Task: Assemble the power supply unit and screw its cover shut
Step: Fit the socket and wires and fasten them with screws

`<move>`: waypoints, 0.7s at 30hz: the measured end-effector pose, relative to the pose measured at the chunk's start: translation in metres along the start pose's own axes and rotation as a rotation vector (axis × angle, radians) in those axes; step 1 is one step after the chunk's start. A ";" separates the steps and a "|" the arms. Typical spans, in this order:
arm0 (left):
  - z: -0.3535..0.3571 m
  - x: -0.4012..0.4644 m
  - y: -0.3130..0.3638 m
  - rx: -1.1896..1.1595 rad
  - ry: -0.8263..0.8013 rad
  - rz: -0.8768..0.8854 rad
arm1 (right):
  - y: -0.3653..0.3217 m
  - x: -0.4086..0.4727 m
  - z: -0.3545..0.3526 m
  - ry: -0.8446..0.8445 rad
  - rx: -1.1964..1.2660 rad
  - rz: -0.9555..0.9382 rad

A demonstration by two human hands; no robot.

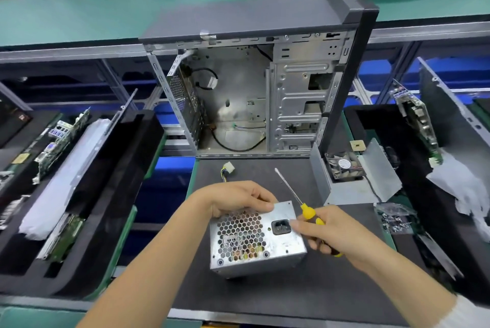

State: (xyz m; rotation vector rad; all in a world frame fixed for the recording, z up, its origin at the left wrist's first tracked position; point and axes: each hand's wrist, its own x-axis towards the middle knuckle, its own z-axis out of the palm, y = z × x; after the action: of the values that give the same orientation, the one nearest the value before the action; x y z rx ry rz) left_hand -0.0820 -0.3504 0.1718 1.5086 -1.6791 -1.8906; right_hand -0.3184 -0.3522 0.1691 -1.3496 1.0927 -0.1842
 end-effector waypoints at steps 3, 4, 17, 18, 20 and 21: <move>-0.001 0.003 -0.003 0.000 0.022 0.010 | 0.005 0.001 0.008 0.090 0.082 -0.043; -0.001 0.003 -0.004 -0.009 0.034 0.006 | 0.007 0.001 0.011 0.109 0.157 -0.041; -0.002 0.004 0.004 -0.240 -0.018 -0.069 | 0.009 0.003 0.009 0.078 0.264 -0.027; -0.001 0.004 0.004 -0.253 -0.014 -0.078 | 0.009 0.003 0.009 0.073 0.271 -0.026; 0.000 0.006 0.004 -0.215 0.006 -0.063 | 0.009 0.003 0.009 0.068 0.285 -0.025; 0.002 0.007 0.005 -0.189 0.015 -0.045 | 0.010 0.003 0.009 0.066 0.282 -0.023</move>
State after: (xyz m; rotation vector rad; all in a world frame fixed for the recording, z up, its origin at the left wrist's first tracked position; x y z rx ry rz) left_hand -0.0889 -0.3558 0.1717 1.4932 -1.4261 -1.9923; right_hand -0.3150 -0.3453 0.1581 -1.1100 1.0628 -0.3879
